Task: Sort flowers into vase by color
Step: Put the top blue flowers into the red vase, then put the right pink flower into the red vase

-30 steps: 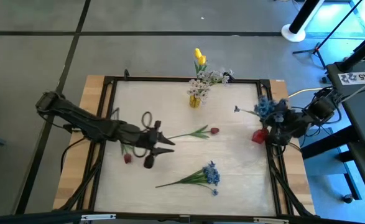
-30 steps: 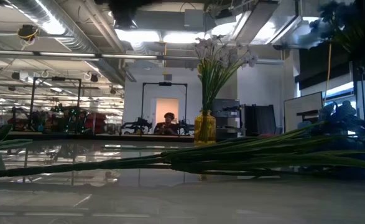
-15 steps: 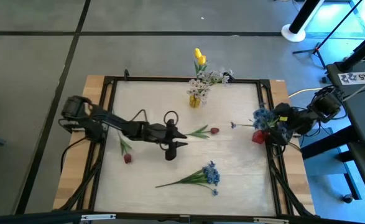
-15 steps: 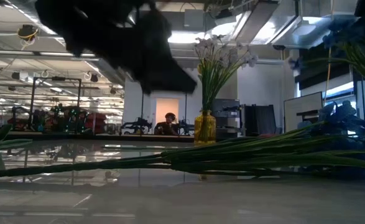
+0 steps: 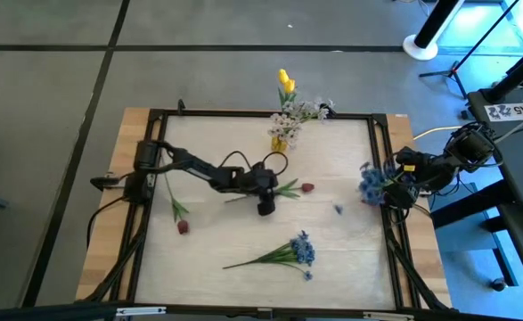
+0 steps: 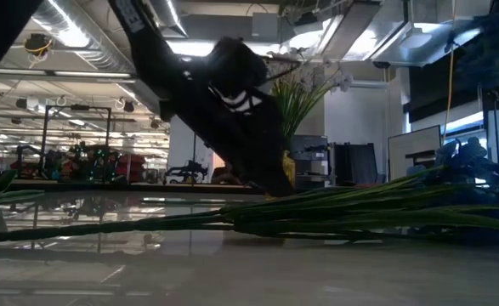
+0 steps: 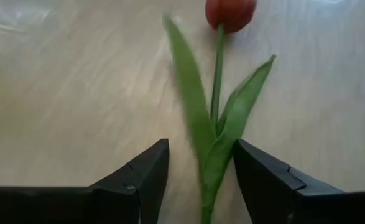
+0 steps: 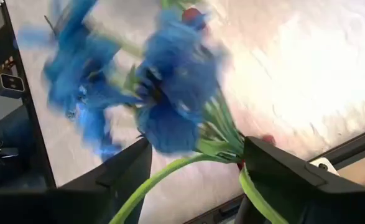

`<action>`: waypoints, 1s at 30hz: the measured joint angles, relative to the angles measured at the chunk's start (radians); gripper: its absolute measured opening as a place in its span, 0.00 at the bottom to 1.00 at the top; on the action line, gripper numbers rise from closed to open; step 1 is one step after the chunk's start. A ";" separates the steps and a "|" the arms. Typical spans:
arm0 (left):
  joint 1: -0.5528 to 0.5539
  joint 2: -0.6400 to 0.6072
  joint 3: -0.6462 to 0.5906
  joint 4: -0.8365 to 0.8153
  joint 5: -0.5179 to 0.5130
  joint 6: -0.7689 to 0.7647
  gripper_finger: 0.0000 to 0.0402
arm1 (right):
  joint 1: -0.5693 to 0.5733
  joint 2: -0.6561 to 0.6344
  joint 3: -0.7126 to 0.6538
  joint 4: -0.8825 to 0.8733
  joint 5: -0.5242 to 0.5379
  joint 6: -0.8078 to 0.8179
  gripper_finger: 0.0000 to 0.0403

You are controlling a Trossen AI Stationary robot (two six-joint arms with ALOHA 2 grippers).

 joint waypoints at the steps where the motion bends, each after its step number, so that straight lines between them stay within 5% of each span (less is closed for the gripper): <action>1: 0.001 0.003 0.005 -0.008 0.000 0.000 0.45 | 0.000 0.000 0.000 0.009 0.000 -0.003 0.63; 6: -0.005 0.006 0.007 -0.035 -0.004 -0.006 0.35 | 0.000 0.000 0.025 0.054 0.013 -0.042 0.63; 13: -0.046 -0.014 0.005 -0.078 -0.090 -0.005 0.03 | 0.000 0.000 0.052 0.024 0.015 -0.052 0.63; 19: -0.070 -0.109 -0.003 -0.190 -0.110 0.025 0.02 | 0.000 -0.002 0.046 -0.009 -0.130 0.055 0.63; 30: -0.136 -0.378 -0.002 -0.280 -0.154 0.045 0.01 | 0.000 0.032 0.107 0.055 -0.147 0.004 0.63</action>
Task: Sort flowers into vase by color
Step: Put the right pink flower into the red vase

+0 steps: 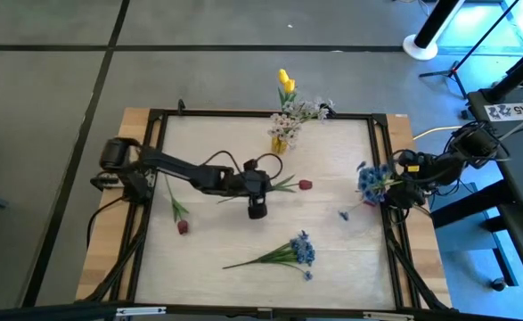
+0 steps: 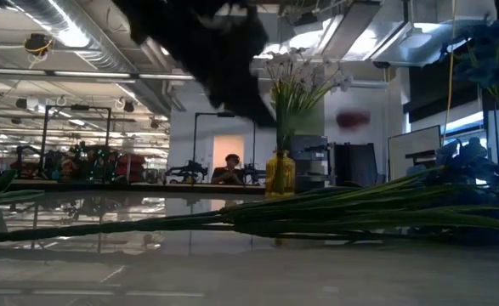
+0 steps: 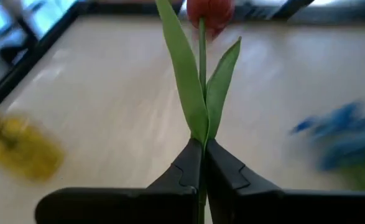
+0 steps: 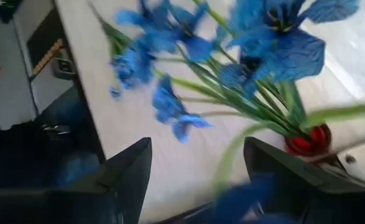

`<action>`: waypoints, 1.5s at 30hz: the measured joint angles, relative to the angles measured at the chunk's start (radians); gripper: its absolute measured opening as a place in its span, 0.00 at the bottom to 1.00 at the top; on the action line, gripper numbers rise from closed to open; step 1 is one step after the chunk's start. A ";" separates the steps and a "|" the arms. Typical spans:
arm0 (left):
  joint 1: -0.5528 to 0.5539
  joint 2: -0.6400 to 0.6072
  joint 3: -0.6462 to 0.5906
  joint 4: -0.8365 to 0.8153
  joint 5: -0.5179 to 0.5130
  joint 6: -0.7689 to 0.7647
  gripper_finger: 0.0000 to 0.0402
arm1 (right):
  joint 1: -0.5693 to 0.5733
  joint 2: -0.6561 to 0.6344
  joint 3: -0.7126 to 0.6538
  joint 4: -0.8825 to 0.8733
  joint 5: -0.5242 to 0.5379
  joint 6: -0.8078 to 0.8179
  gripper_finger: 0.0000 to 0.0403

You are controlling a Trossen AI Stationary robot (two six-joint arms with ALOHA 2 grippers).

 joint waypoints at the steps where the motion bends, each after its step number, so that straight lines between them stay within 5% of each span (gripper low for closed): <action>1: -0.009 -0.020 0.000 0.007 0.011 0.000 0.01 | 0.000 0.004 0.017 0.012 0.000 -0.017 0.63; 9: -0.046 -0.098 0.000 0.260 0.262 0.001 0.01 | 0.000 0.031 0.098 0.278 0.027 -0.225 0.63; 15: -0.047 -0.060 0.001 0.564 0.409 0.001 0.01 | 0.000 0.122 0.051 0.582 0.103 -0.618 0.63; 20: -0.046 -0.018 0.001 0.756 0.415 0.001 0.01 | 0.000 0.266 -0.016 0.863 0.318 -0.994 0.63; 25: -0.046 0.016 0.001 0.877 0.387 0.001 0.01 | -0.018 0.470 -0.035 1.135 0.580 -1.197 0.63; 27: -0.046 0.016 0.001 0.900 0.362 0.014 0.01 | -0.031 0.542 -0.035 1.228 0.606 -1.273 0.63; 33: -0.041 0.016 0.001 0.936 0.341 0.027 0.01 | -0.080 0.654 -0.034 1.524 0.643 -1.347 0.56; 41: -0.045 0.016 0.001 0.933 0.338 0.027 0.01 | -0.127 0.661 -0.034 1.623 0.495 -1.320 0.38; 45: -0.044 0.016 0.001 0.932 0.341 0.026 0.01 | -0.127 0.659 -0.035 1.638 0.510 -1.315 0.22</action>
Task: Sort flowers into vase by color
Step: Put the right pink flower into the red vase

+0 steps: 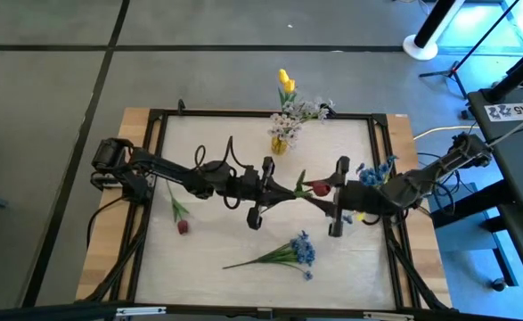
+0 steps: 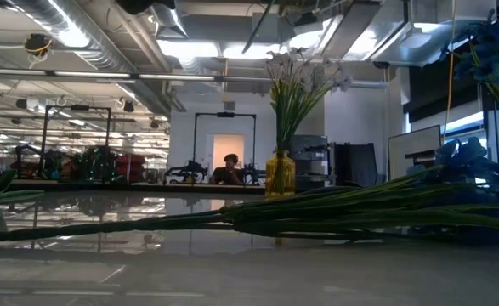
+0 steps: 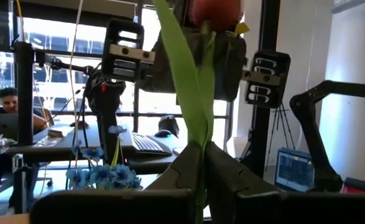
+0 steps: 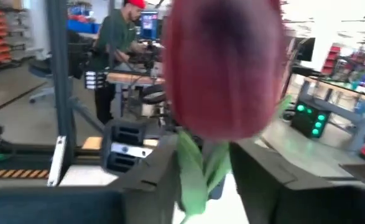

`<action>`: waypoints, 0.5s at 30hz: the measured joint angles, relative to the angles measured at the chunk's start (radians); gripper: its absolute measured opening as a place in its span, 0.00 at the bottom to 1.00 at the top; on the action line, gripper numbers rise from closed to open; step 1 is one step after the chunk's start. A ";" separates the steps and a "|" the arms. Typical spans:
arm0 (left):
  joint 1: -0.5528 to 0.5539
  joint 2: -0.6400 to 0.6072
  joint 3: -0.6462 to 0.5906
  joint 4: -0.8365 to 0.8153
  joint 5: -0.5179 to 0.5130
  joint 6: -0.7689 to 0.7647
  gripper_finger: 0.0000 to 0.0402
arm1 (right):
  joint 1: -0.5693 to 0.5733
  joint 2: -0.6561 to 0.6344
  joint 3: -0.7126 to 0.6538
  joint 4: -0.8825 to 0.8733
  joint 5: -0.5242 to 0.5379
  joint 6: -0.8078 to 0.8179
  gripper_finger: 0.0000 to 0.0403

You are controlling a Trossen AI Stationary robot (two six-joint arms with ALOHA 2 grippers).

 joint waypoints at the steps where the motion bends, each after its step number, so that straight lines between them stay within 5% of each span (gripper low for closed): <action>1: 0.000 0.000 0.000 -0.003 0.000 0.001 0.02 | 0.001 0.000 0.000 -0.001 0.008 0.010 0.17; 4: 0.000 0.000 0.000 -0.017 0.006 0.017 0.07 | 0.003 0.002 0.000 -0.007 0.015 0.020 0.03; 7: 0.000 -0.022 0.000 -0.093 0.020 0.036 0.16 | 0.003 -0.008 0.006 -0.058 0.041 0.028 0.04; 15: -0.018 -0.198 0.000 -0.610 0.023 0.052 0.32 | 0.003 -0.066 0.289 -0.794 -0.018 0.261 0.02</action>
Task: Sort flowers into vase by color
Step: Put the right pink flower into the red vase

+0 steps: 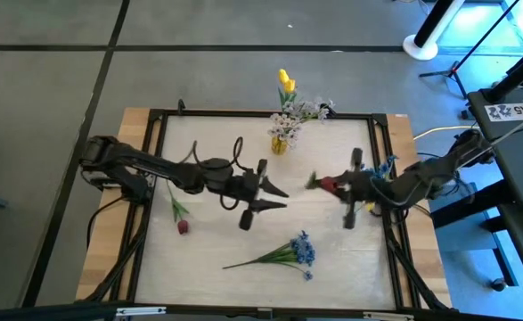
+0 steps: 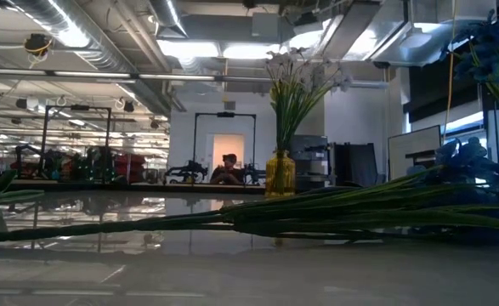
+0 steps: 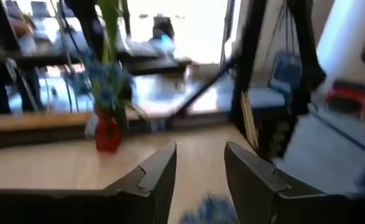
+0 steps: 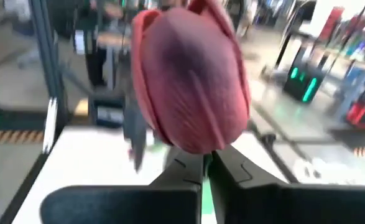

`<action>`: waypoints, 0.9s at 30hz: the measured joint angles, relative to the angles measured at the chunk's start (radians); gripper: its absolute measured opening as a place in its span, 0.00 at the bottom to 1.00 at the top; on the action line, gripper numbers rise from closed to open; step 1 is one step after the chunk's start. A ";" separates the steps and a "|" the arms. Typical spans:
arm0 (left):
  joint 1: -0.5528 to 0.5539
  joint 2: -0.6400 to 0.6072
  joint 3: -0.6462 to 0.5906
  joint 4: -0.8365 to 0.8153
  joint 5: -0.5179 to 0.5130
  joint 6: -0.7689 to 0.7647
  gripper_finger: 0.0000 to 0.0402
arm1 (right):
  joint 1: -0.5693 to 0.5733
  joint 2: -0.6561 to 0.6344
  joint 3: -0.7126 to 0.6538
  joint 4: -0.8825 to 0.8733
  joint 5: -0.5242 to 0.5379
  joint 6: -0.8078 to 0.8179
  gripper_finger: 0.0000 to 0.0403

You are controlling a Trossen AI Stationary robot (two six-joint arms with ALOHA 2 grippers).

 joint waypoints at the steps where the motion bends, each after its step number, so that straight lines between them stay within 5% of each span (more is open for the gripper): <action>1: -0.010 -0.020 0.000 -0.054 -0.009 0.000 0.33 | 0.000 0.000 0.056 -0.119 -0.017 0.032 0.02; 5: -0.061 -0.047 0.000 -0.112 -0.040 0.002 0.34 | 0.000 -0.001 0.281 -0.503 -0.056 0.158 0.02; 9: -0.093 -0.034 0.000 -0.066 -0.099 0.020 0.32 | 0.000 -0.014 0.474 -0.708 -0.037 0.198 0.02; 20: -0.107 -0.022 0.000 -0.010 -0.211 -0.020 0.28 | 0.000 -0.198 0.784 -0.909 -0.250 0.182 0.01; 27: -0.123 0.063 0.000 0.088 -0.272 -0.076 0.28 | -0.008 -0.299 0.750 -0.906 -0.363 0.146 0.01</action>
